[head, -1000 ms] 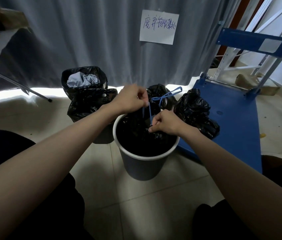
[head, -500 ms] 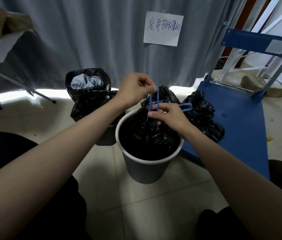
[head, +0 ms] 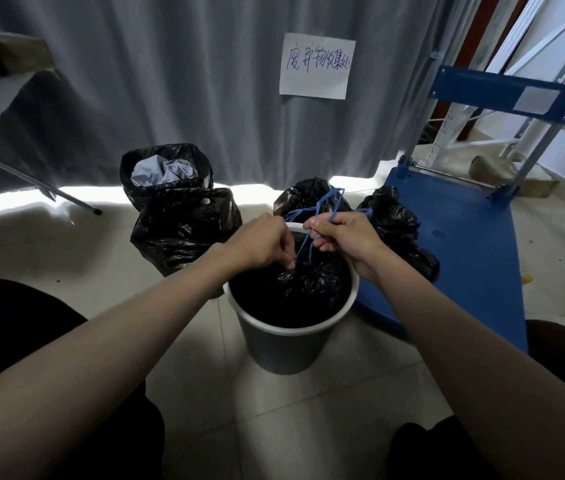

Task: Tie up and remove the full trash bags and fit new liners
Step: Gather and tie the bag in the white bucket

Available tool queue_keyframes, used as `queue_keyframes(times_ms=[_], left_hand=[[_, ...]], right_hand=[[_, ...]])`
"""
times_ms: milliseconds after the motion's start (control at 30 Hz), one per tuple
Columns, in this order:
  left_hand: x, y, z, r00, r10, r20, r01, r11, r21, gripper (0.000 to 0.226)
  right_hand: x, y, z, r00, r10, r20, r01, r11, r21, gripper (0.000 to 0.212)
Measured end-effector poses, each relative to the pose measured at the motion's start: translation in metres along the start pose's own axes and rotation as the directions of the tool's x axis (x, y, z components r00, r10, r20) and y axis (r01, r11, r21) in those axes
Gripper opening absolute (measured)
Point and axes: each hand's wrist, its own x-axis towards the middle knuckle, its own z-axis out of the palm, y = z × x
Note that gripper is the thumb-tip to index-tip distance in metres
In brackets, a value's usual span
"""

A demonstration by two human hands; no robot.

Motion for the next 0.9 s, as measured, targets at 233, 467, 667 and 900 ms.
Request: queue_keyframes(times_ms=[233,467,667,900], left_hand=[[0.0,-0.01,0.0,0.999,-0.026,-0.044,0.032,0.986,0.161,0.011],[0.006,-0.003,-0.011,0.993,0.01,-0.12,-0.036,0.975,-0.221,0.038],[0.008,0.01,-0.012,0.988,0.012,-0.151,-0.076,0.904,-0.421,0.014],[0.015,0.0,-0.023,0.973,-0.099,-0.21,-0.03,0.841,-0.539,0.008]], right_hand=[[0.002,-0.01,-0.013,0.981,-0.005,-0.192,0.03,0.991,0.128,0.016],[-0.001,-0.017,-0.004,0.998,-0.045,-0.045,0.053,0.98,0.193,0.013],[-0.002,-0.025,0.006,0.996,-0.061,0.058,0.041,0.955,0.294,0.015],[0.002,-0.01,0.002,1.0,0.018,0.018,-0.022,0.963,0.268,0.027]])
